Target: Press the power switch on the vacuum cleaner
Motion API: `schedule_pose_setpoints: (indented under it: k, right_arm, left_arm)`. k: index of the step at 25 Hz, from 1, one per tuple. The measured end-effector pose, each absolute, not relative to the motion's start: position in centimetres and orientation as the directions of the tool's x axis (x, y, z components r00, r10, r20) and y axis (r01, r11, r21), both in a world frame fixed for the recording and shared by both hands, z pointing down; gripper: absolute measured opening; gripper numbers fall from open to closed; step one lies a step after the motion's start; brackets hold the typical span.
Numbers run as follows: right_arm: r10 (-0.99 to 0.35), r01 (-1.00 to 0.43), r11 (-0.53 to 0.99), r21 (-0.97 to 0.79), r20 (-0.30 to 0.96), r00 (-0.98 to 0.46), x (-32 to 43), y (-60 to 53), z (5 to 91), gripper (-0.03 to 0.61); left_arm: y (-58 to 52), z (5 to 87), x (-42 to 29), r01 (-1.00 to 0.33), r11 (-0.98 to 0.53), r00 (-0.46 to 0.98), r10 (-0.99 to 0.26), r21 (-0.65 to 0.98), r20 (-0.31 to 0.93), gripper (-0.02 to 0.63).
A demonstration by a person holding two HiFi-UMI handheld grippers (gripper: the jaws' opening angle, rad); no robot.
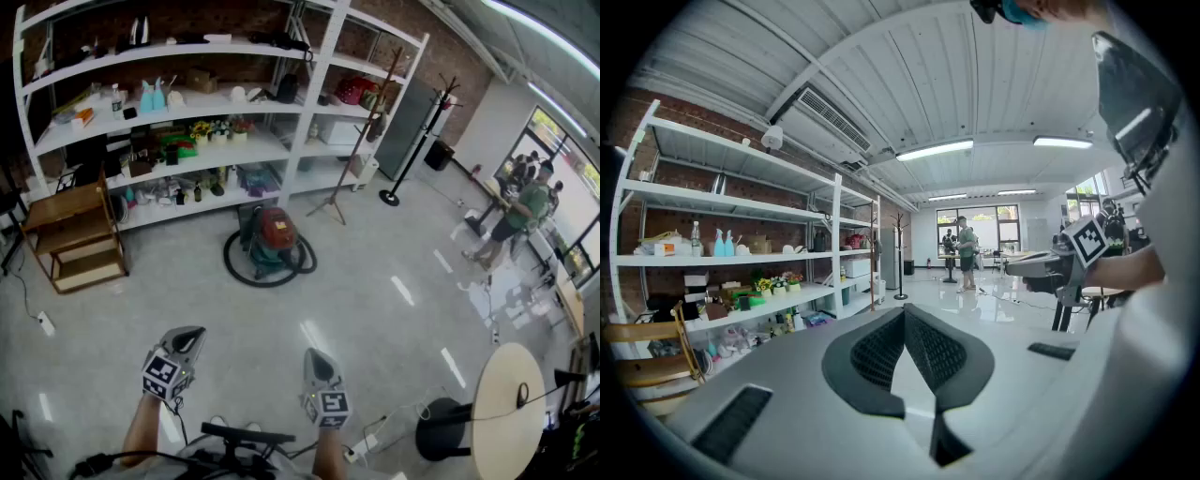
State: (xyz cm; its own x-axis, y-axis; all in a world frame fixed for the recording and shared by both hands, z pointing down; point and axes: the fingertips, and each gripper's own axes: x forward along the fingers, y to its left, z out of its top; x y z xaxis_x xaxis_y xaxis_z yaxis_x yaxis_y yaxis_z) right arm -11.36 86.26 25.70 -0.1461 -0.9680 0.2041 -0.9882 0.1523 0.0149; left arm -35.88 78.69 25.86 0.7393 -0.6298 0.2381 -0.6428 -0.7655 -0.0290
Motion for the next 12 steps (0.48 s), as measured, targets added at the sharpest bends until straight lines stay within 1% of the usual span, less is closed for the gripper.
schedule_pose_setpoints:
  k: [3,8,12]
  right_arm:
    - [-0.968,-0.988,0.151,0.018,0.207,-0.144,-11.5,86.1,25.6,0.009]
    - [-0.974,-0.988,0.152,-0.015,0.165,-0.152,-12.2,86.0,24.7,0.011]
    - [-0.975,-0.989,0.147,-0.021,0.166,-0.148,-12.8,85.7,24.5,0.012]
  left_arm:
    - [78.1,25.4,-36.1,-0.654,-0.755,0.734,-0.647,-0.04,0.208,0.005]
    - [78.2,25.3,-36.6,-0.647,-0.762,0.738,-0.639,-0.042,0.216,0.005]
    - [77.8,25.4,-37.2,-0.644,-0.764,0.741,-0.638,-0.043,0.209,0.005]
